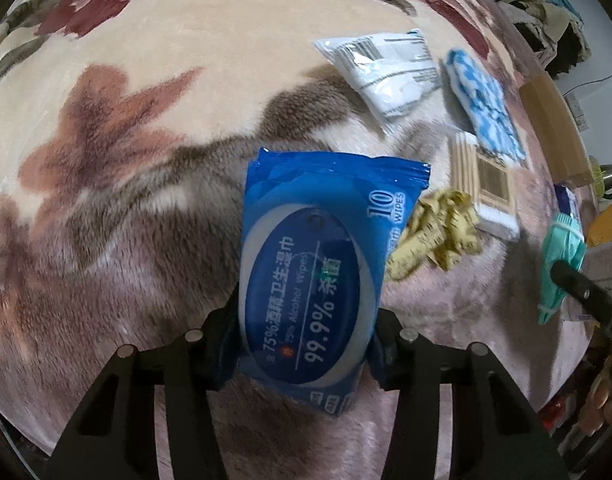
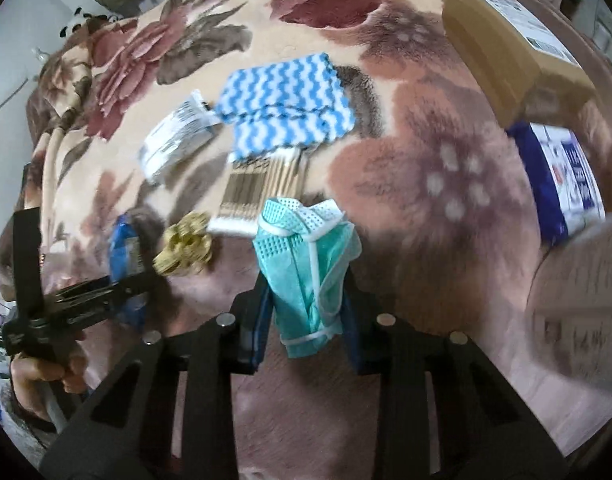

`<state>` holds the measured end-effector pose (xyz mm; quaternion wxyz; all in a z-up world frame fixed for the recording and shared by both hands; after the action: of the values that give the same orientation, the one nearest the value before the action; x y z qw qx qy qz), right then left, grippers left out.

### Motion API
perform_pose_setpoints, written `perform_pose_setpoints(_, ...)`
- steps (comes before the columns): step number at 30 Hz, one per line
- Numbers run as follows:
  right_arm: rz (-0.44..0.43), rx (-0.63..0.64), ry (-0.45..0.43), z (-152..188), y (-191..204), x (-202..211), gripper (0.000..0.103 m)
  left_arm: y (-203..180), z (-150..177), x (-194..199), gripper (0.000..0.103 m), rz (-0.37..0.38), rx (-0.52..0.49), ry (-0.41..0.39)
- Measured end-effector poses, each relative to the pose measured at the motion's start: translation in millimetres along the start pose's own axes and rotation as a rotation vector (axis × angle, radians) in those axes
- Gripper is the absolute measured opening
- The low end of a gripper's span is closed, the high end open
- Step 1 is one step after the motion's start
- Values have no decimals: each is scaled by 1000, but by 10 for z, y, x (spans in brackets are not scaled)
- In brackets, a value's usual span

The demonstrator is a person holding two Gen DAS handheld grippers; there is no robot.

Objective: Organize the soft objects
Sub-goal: 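Carry the wipes pack in the left gripper while the right carries the mask to the basket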

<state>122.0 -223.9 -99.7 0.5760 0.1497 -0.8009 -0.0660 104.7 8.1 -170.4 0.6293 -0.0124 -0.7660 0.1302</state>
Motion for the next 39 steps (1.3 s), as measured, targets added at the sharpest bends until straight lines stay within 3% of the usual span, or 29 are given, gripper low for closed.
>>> perform_pose_setpoints(17, 29, -46, -27, 622, 234, 262, 32, -332, 427, 399, 50, 11, -75, -44)
perform_pose_setpoints(39, 52, -138, -141, 885, -242, 957, 32, -1298, 702, 666, 50, 35, -229, -86)
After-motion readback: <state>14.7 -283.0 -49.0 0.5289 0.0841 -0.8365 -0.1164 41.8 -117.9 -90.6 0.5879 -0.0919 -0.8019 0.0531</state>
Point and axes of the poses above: each gripper's, at about its wrist camera, not at the fingertips, and x roughly against the way its jaws point, y to its left, z to its underside, the point moved 7 cm from there along -x, roughly the way its jaws point, and after that the axes turned 3 degrees about -z, right-handed, at the moved point
